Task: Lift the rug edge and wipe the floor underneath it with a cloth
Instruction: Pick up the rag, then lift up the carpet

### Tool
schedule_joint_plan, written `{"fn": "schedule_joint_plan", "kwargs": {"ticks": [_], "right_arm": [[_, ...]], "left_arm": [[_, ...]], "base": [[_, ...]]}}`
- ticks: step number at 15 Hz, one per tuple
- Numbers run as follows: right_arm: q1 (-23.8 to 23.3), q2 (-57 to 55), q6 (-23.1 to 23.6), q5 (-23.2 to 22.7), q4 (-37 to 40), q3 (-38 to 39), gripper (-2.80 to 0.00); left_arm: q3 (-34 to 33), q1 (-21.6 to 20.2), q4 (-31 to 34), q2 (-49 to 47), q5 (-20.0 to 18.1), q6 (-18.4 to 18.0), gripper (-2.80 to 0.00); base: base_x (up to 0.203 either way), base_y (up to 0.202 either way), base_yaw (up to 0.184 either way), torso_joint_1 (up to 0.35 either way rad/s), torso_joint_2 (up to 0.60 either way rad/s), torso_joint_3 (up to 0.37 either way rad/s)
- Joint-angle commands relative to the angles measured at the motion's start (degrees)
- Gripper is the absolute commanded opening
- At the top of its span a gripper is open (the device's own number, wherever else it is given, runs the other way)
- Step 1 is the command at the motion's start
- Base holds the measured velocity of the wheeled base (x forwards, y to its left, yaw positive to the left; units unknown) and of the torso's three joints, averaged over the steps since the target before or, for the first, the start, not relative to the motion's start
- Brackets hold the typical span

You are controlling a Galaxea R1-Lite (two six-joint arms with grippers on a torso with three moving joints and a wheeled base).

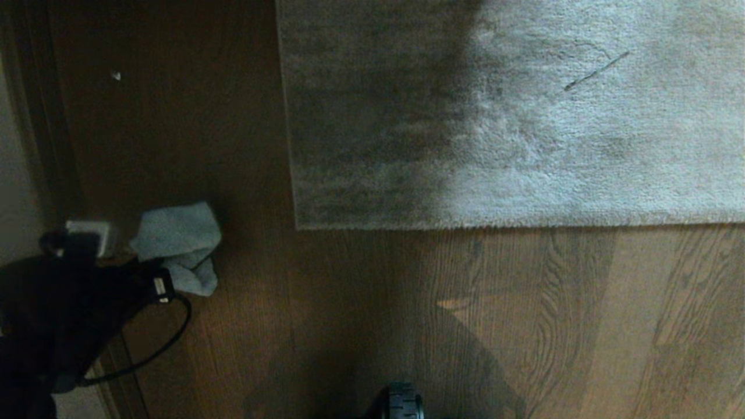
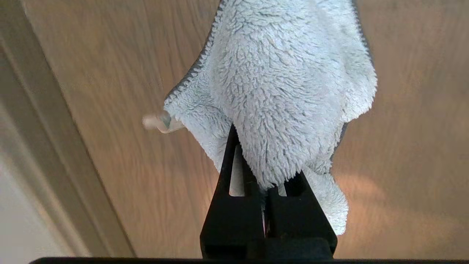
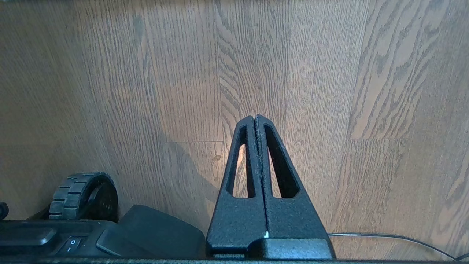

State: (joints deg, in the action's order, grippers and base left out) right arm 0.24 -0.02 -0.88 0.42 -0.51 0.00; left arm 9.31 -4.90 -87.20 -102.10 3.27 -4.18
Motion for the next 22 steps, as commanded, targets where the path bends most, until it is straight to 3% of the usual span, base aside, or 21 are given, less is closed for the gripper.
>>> {"fn": "schedule_joint_plan", "kwargs": {"ticks": [1,7,12,22], "right_arm": [[0.02,0.02,0.0,0.02,-0.02,0.0,-2.8],[0.02,0.02,0.0,0.02,-0.02,0.0,-2.8],[0.02,0.02,0.0,0.02,-0.02,0.0,-2.8],[0.02,0.02,0.0,0.02,-0.02,0.0,-2.8]], "left_arm": [[-3.66,0.15,-2.75,4.95,0.03,-0.09,-2.8],[-9.02,-0.05,-2.75,14.21,0.54,-0.08,-2.8],[-9.25,-0.02,-1.99,21.05,0.34,0.03,-2.8],[-9.23,-0.03,29.84,53.2,0.22,1.21,-2.8]], "base": [[0.0,0.0,0.0,0.0,0.0,0.0],[0.0,0.0,0.0,0.0,0.0,0.0],[0.0,0.0,0.0,0.0,0.0,0.0],[0.0,0.0,0.0,0.0,0.0,0.0]]}}
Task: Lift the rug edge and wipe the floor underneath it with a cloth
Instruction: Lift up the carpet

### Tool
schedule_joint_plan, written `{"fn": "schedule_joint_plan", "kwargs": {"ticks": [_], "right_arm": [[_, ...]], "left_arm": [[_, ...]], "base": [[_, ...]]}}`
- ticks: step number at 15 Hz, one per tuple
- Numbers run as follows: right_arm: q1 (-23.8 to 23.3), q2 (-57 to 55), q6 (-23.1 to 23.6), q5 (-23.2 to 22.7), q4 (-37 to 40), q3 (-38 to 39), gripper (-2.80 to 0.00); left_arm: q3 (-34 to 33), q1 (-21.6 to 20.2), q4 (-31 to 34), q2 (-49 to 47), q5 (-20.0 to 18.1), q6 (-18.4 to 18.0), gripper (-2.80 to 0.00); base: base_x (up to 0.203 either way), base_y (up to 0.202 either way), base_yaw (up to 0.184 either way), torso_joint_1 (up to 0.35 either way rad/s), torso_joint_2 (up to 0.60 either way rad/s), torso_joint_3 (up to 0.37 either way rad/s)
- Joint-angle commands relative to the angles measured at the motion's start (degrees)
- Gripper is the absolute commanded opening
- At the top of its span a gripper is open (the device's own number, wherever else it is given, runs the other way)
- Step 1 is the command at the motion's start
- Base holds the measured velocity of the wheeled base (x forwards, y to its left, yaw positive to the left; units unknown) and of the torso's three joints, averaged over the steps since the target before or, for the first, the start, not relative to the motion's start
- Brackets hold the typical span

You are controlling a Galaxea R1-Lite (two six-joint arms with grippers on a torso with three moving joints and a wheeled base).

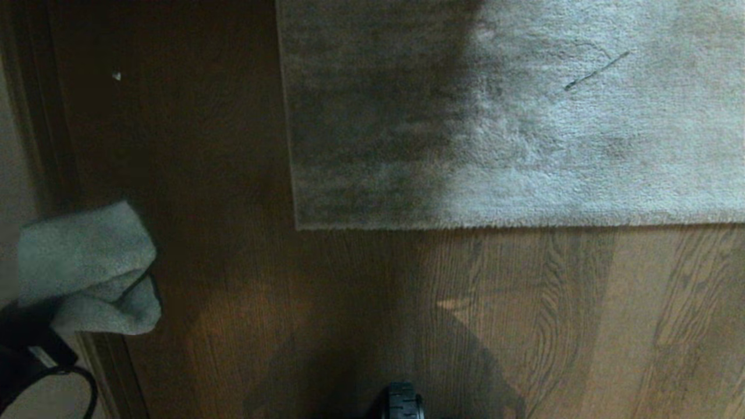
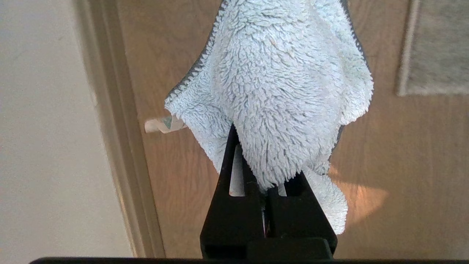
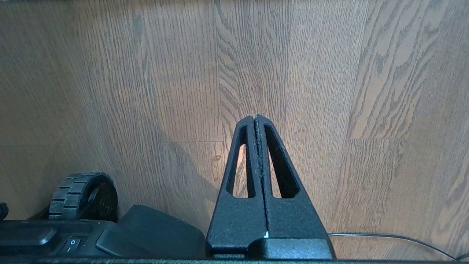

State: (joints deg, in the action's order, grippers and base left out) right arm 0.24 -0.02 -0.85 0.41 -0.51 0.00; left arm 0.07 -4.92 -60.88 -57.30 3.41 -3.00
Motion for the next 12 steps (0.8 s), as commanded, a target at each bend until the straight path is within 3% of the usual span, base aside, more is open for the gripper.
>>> {"fn": "schedule_joint_plan", "kwargs": {"ticks": [1,9,12], "right_arm": [[0.02,0.02,-0.03,0.02,-0.02,0.0,-2.8],[0.02,0.02,-0.03,0.02,-0.02,0.0,-2.8],[0.02,0.02,-0.03,0.02,-0.02,0.0,-2.8]], "left_arm": [[0.01,0.0,7.38,11.55,0.02,0.09,-2.8],[0.01,0.02,40.02,39.14,-0.03,0.19,-2.8],[0.01,0.0,47.41,41.57,-0.34,0.01,-2.8]], "base": [[0.0,0.0,0.0,0.0,0.0,0.0],[0.0,0.0,0.0,0.0,0.0,0.0],[0.0,0.0,0.0,0.0,0.0,0.0]]}}
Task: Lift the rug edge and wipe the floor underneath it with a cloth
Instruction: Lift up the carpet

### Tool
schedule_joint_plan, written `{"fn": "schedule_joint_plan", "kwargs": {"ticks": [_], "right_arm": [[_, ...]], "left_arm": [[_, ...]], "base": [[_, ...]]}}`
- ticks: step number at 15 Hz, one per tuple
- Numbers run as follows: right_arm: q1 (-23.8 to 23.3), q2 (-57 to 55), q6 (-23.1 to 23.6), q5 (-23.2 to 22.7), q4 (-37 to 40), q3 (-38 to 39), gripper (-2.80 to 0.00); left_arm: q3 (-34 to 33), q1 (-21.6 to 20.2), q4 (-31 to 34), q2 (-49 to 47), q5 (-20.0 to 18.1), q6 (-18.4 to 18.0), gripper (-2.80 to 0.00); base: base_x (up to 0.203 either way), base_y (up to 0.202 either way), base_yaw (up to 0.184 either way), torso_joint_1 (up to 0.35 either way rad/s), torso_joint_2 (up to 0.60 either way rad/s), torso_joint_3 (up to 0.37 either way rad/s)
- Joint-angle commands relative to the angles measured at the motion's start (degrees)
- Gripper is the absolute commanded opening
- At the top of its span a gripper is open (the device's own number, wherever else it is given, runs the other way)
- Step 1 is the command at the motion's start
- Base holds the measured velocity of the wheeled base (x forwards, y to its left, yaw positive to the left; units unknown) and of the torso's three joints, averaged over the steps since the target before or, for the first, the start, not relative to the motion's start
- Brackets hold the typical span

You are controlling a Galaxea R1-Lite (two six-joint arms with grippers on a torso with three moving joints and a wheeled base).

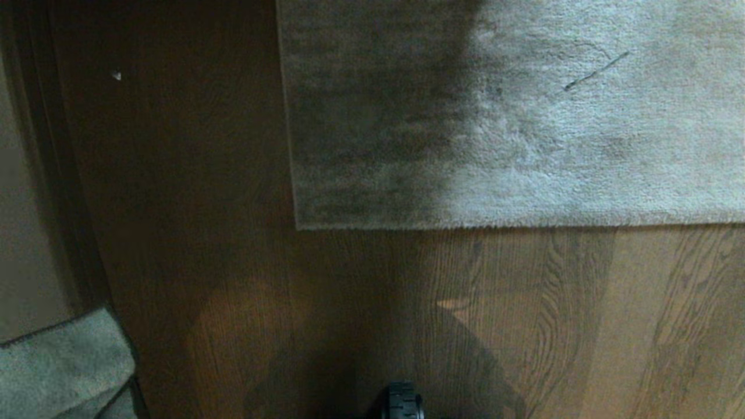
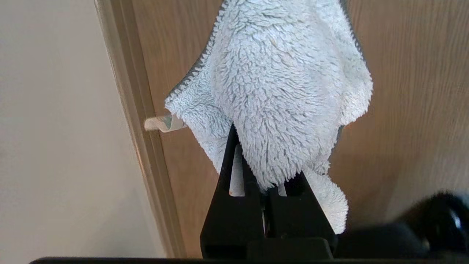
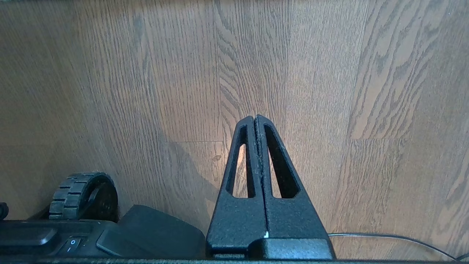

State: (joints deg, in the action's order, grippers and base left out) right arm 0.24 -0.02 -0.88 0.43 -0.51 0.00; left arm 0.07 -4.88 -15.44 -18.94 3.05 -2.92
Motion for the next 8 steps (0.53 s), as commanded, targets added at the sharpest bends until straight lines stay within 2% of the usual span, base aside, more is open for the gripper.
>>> {"fn": "schedule_joint_plan", "kwargs": {"ticks": [1,4,8], "right_arm": [[0.02,0.02,0.0,0.01,-0.02,0.0,-2.8],[0.02,0.02,0.0,0.01,-0.02,0.0,-2.8],[0.02,0.02,0.0,0.01,-0.02,0.0,-2.8]], "left_arm": [[-0.02,-0.05,3.71,3.21,-0.04,-0.13,-2.8],[0.0,0.03,8.76,3.21,0.01,-0.23,-2.8],[-0.02,3.46,14.15,7.39,-3.15,0.1,-2.8]], "base": [[0.0,0.0,0.0,0.0,0.0,0.0],[0.0,0.0,0.0,0.0,0.0,0.0],[0.0,0.0,0.0,0.0,0.0,0.0]]}}
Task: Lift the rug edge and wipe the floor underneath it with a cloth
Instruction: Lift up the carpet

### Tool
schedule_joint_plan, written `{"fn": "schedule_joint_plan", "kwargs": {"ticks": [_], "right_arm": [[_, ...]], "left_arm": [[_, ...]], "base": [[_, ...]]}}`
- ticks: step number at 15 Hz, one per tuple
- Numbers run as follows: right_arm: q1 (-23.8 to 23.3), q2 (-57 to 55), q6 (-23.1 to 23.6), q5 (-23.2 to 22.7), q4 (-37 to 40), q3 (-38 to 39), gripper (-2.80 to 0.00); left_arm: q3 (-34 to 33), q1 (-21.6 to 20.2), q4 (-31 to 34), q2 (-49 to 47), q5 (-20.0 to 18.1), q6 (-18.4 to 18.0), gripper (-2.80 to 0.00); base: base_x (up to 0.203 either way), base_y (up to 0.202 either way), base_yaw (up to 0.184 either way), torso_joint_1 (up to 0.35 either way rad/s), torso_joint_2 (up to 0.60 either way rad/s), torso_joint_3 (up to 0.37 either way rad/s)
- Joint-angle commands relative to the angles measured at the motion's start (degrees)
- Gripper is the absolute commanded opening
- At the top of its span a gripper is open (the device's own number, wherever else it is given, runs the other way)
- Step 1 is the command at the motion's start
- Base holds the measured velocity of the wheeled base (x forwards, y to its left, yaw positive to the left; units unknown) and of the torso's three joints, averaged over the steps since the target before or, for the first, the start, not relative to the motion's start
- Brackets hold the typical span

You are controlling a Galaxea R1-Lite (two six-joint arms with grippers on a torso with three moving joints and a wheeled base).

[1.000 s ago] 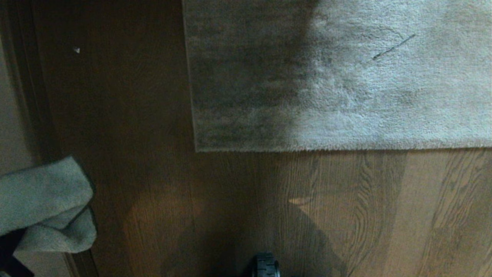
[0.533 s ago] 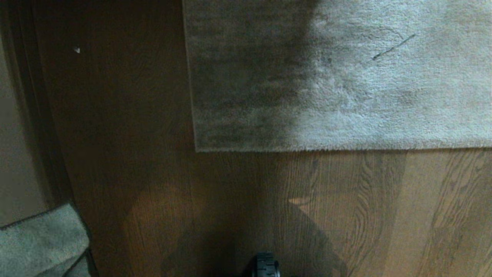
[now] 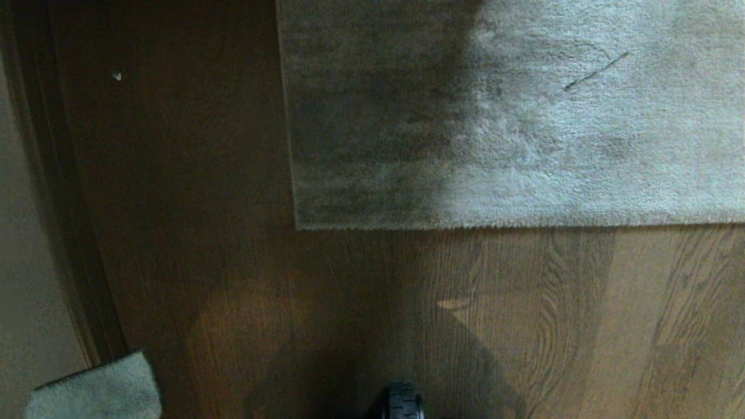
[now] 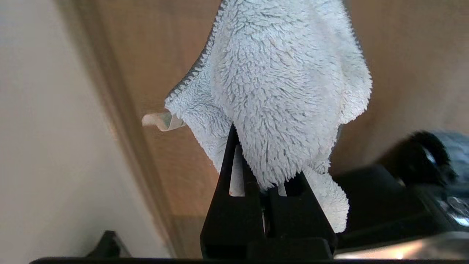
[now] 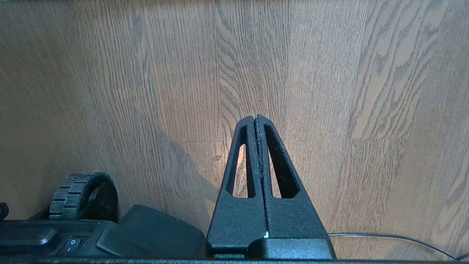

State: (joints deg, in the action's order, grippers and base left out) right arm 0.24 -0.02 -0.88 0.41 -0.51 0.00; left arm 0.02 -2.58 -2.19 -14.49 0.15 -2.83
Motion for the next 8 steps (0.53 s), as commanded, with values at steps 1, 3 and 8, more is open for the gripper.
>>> {"fn": "schedule_joint_plan", "kwargs": {"ticks": [1,3,8], "right_arm": [[0.02,0.02,0.0,0.02,-0.02,0.0,-2.8],[0.02,0.02,0.0,0.02,-0.02,0.0,-2.8],[0.02,0.02,0.0,0.02,-0.02,0.0,-2.8]], "left_arm": [[0.03,1.75,1.36,5.19,-0.44,0.11,-2.8],[0.05,2.26,1.67,9.41,-0.34,1.13,-2.8],[0.06,2.49,1.83,14.49,-0.15,1.64,-2.8]], "base": [[0.0,0.0,0.0,0.0,0.0,0.0],[0.0,0.0,0.0,0.0,0.0,0.0],[0.0,0.0,0.0,0.0,0.0,0.0]]}}
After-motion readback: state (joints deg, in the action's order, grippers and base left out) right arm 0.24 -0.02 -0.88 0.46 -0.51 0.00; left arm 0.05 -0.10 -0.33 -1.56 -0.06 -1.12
